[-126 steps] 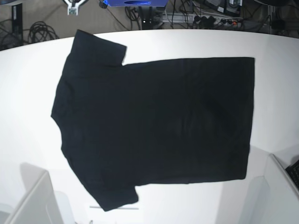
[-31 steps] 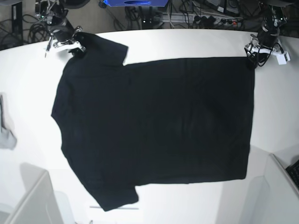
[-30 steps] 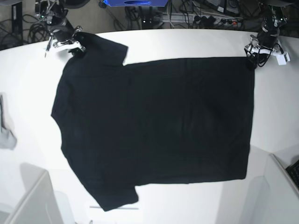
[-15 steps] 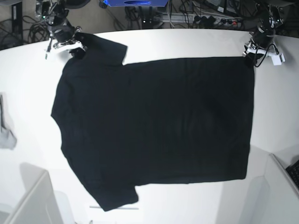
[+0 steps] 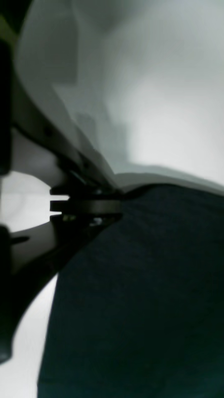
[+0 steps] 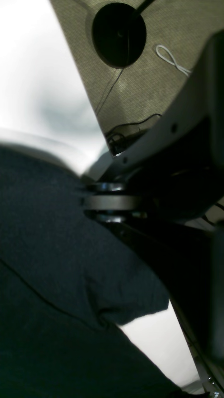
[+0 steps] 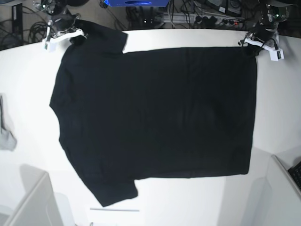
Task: Fold the T-shirt properly
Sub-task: 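Lift the shoulders and drag them toward the hem with both grippers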
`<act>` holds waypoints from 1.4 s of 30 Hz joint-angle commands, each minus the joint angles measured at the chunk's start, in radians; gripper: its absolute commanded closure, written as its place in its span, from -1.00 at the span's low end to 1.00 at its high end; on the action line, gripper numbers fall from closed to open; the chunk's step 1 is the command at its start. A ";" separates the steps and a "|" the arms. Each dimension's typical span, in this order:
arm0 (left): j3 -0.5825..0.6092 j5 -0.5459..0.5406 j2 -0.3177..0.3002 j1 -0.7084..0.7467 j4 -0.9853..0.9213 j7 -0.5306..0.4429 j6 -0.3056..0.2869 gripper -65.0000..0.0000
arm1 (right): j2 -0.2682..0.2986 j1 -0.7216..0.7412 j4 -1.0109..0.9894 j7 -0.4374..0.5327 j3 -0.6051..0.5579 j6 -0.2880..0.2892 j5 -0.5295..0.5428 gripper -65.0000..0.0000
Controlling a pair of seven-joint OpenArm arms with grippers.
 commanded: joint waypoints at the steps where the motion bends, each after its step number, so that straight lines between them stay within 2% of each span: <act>1: -0.007 -0.004 -0.011 0.020 0.028 -0.013 -0.007 1.00 | 0.005 -0.019 0.029 0.012 0.003 0.006 0.003 1.00; 7: -0.056 0.002 0.004 0.071 0.108 -0.013 -0.007 1.00 | 0.005 -0.030 0.061 0.012 0.001 0.006 0.003 1.00; 14: -0.047 0.002 0.009 0.068 0.133 -0.013 -0.007 1.00 | 0.006 -0.020 0.136 0.017 -0.002 0.006 0.003 1.00; 21: -0.047 0.002 0.009 0.054 0.223 -0.008 -0.006 1.00 | 0.011 0.050 0.141 0.012 -0.002 0.006 0.003 1.00; 26: -0.045 0.002 0.009 0.025 0.226 -0.007 0.052 1.00 | 0.014 0.108 0.141 0.011 -0.002 0.006 0.003 1.00; 29: -0.045 0.002 0.006 -0.004 0.225 -0.005 0.056 1.00 | 0.014 0.154 0.141 -0.042 0.003 0.005 0.000 1.00; 32: -0.051 0.002 0.004 -0.041 0.223 0.084 0.057 1.00 | 0.014 0.214 0.138 -0.114 0.003 0.005 -0.003 1.00; 35: -0.054 0.013 0.006 -0.101 0.223 0.167 0.057 1.00 | 0.014 0.266 0.130 -0.144 0.003 0.002 -0.003 1.00; 42: -0.053 0.151 0.044 -0.191 0.223 0.196 0.057 1.00 | 0.014 0.366 0.100 -0.203 0.003 0.000 -0.003 1.00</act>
